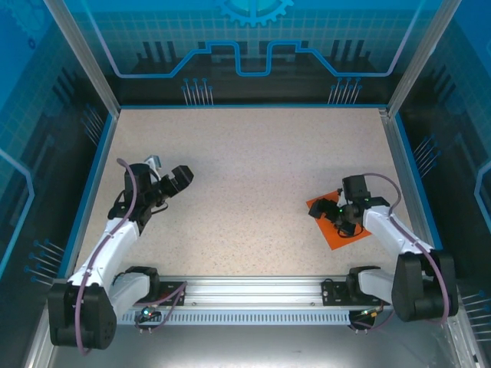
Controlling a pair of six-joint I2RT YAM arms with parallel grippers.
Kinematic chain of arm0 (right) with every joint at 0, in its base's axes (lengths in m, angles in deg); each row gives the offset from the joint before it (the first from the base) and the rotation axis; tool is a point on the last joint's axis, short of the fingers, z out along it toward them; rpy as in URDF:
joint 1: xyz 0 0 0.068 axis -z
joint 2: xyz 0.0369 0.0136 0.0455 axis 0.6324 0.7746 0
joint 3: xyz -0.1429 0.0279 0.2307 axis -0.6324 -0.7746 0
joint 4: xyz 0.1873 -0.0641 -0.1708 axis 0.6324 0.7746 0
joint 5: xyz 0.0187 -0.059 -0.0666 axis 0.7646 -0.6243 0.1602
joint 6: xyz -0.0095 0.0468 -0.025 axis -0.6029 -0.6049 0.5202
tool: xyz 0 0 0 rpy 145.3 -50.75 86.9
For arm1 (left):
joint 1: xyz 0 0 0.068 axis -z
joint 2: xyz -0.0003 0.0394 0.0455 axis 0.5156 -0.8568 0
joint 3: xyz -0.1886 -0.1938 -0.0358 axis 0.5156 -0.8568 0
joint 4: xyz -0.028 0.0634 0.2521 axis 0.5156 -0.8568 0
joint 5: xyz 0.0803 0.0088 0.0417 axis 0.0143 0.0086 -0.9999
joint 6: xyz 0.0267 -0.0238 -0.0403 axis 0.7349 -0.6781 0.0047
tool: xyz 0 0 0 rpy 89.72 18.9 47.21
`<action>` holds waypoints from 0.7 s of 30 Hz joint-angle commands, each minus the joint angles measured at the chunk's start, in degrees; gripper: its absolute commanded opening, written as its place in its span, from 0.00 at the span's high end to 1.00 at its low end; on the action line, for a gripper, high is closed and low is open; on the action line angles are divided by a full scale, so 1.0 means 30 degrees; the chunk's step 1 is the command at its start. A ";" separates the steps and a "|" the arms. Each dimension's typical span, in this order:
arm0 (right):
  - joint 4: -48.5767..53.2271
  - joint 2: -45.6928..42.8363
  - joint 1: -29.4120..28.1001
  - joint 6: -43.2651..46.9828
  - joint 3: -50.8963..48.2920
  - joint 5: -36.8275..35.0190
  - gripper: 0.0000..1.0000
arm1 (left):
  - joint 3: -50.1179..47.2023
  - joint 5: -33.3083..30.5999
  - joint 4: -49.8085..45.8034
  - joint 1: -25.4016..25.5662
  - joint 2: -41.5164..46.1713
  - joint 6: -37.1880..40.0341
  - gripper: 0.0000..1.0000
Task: Fold a paper plane with a square sheet of paper (pick it up from the middle)
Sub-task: Move the paper to the center of the table.
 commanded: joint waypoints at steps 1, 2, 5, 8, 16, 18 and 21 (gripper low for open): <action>-0.1140 0.0961 -0.0479 -0.1086 -0.0344 0.0322 0.03 | -0.0100 0.1446 0.1147 -0.0194 -0.0477 -0.0524 0.02; -0.1512 0.1279 -0.0637 -0.1382 -0.0373 0.0473 0.04 | -0.0071 0.1632 0.1212 -0.0194 -0.0596 -0.0570 0.01; -0.2668 0.1994 -0.1468 -0.2428 -0.0373 0.0731 0.05 | -0.0054 0.1747 0.1331 -0.0209 -0.0771 -0.0684 0.01; -0.3875 0.3236 -0.2670 -0.3635 -0.0066 0.0686 0.05 | -0.0098 0.1827 0.1455 -0.0194 -0.0791 -0.0691 0.02; -0.7984 0.6621 -0.6688 -0.8675 0.1813 -0.0449 0.08 | -0.0799 0.3440 0.2369 -0.0198 -0.1082 -0.1368 0.01; -0.8663 0.7506 -0.7287 -0.8741 0.2923 -0.0064 0.09 | -0.0887 0.3933 0.2555 -0.0165 -0.1140 -0.1280 0.01; -0.7803 0.7828 -0.7422 -0.7565 0.4953 0.0247 0.09 | -0.1061 0.5013 0.2944 0.0058 -0.1163 -0.1448 0.01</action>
